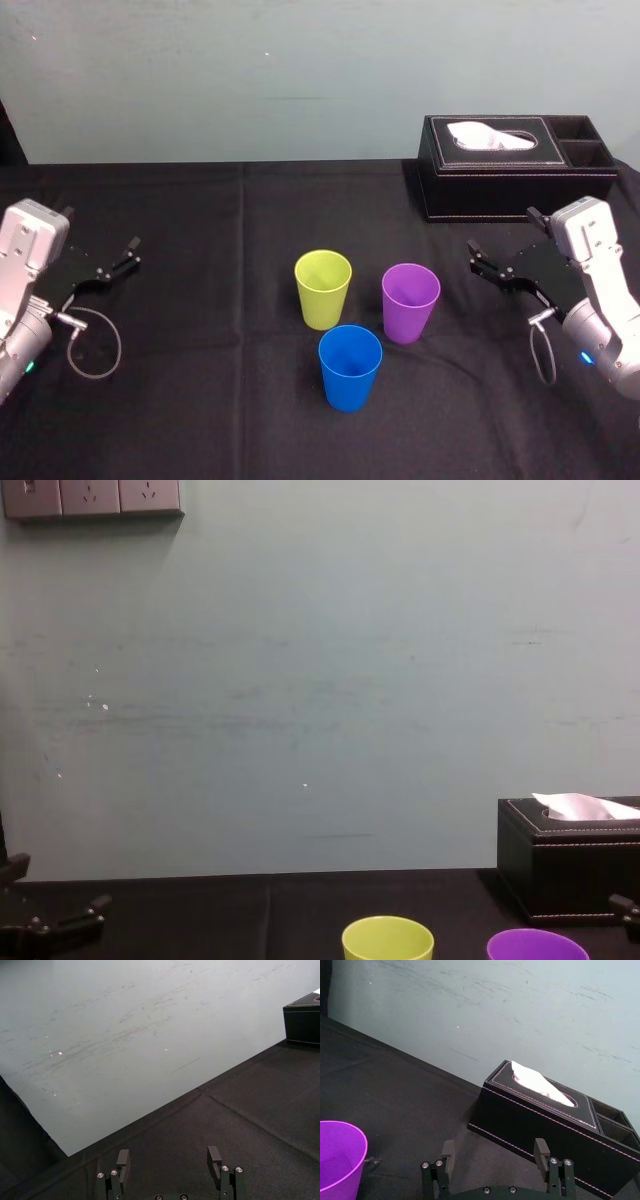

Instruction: Stack the three plastic cups sequentially using one hand.

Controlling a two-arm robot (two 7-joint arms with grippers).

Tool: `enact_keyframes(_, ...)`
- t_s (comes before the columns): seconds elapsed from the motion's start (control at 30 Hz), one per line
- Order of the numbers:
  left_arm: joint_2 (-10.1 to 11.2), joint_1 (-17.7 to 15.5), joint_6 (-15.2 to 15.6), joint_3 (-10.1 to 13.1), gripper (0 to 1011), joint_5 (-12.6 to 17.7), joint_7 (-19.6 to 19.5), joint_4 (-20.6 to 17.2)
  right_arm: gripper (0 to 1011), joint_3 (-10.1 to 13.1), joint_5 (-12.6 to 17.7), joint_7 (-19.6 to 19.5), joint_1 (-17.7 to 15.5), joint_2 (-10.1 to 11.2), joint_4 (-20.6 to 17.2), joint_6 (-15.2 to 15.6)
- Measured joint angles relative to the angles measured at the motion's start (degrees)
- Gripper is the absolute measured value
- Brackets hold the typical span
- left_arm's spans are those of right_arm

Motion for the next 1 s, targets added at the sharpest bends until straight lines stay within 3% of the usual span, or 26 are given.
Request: enact_keyframes(1.0,0.00,0.00,0.00,0.00,1010,0.00,0.00,0.00,1003,0.00,0.00,0.00,0.00,0.00,0.00,0.00)
